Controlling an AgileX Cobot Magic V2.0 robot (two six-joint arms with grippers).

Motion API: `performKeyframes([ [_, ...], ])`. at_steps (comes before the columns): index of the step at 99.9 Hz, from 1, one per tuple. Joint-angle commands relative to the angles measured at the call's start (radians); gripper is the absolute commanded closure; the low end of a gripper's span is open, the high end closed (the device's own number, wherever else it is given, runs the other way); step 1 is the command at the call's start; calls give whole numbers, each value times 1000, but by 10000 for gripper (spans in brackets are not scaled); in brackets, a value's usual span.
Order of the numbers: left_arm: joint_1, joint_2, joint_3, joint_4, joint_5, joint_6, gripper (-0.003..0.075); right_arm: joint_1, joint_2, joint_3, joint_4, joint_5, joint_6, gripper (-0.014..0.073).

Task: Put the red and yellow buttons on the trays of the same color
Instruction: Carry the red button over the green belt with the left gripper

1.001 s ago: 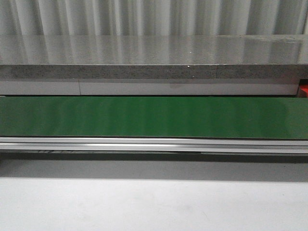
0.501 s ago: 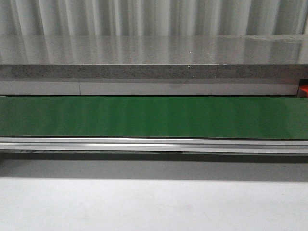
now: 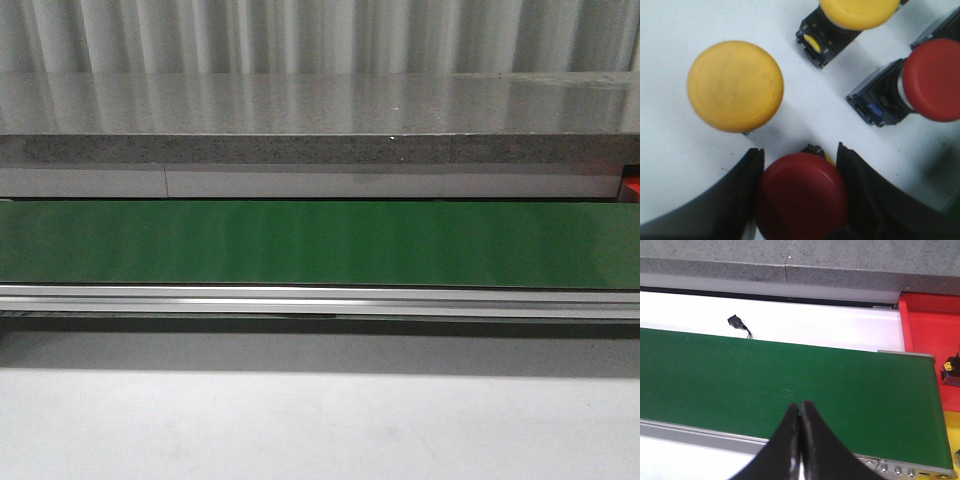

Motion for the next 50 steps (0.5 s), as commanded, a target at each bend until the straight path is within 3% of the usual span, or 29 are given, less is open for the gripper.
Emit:
performKeyframes([
  [1,-2,-86,-35,-8,-10,21,741,1,-3,-24,13,-61,-12,662],
  [25,-56,-267,-86,-8,37,142,741,1,-3,-24,13,-60,-12,662],
  [50,-232,-315,-188,-8,107,279,741,1,-3,-24,13,-60,-12,662],
])
